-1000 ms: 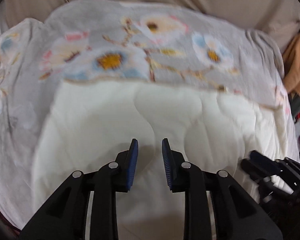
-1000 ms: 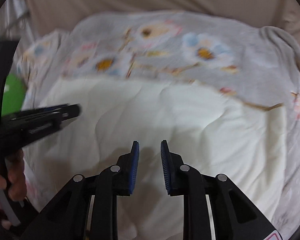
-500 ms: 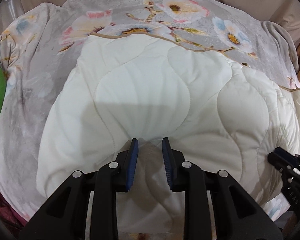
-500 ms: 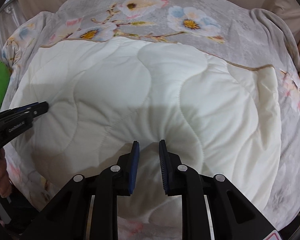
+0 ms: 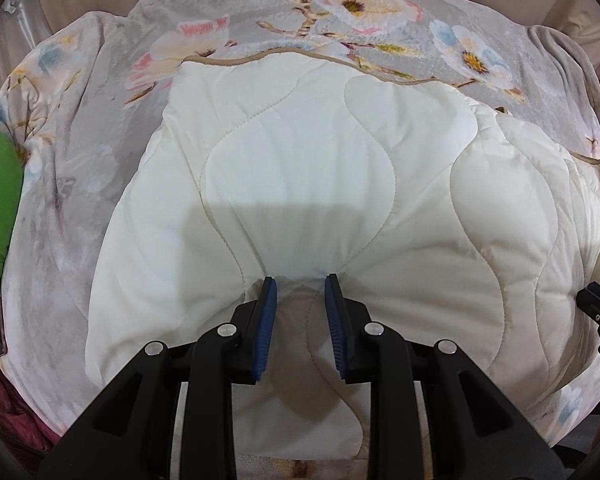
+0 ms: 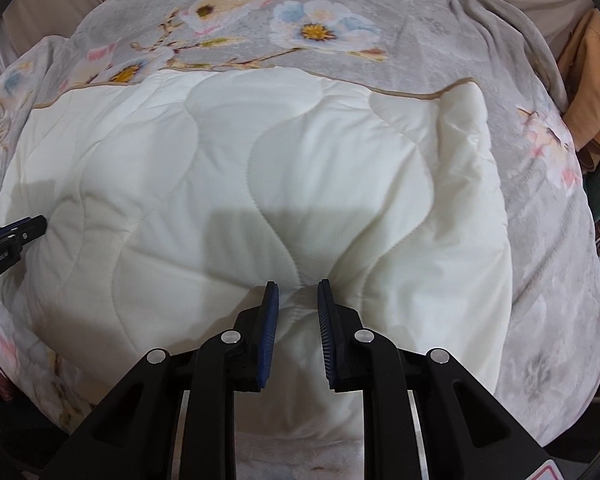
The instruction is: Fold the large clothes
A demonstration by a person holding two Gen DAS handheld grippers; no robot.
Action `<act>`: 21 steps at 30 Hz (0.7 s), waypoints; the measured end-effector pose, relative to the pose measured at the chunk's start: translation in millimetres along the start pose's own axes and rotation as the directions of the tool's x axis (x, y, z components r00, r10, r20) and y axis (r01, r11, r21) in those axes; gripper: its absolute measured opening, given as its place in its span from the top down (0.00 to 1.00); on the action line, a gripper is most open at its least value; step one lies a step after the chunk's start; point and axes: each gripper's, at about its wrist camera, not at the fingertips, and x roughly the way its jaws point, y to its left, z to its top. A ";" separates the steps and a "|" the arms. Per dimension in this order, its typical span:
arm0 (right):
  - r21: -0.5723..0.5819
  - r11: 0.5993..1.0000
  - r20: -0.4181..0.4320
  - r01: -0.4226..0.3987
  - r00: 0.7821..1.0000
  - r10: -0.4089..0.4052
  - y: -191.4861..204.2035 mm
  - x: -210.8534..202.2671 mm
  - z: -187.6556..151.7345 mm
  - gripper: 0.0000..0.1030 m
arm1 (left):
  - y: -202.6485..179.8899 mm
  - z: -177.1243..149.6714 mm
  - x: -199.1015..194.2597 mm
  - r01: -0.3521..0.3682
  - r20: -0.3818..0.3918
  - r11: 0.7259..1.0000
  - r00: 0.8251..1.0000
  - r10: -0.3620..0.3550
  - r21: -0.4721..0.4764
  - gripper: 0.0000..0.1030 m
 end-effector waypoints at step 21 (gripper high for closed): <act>0.205 0.969 0.019 0.137 0.989 -0.144 -101.6 -2.8 10.3 0.91 | 4.8 13.5 -4.4 0.004 -0.036 0.999 0.999 -0.006 -0.046 0.75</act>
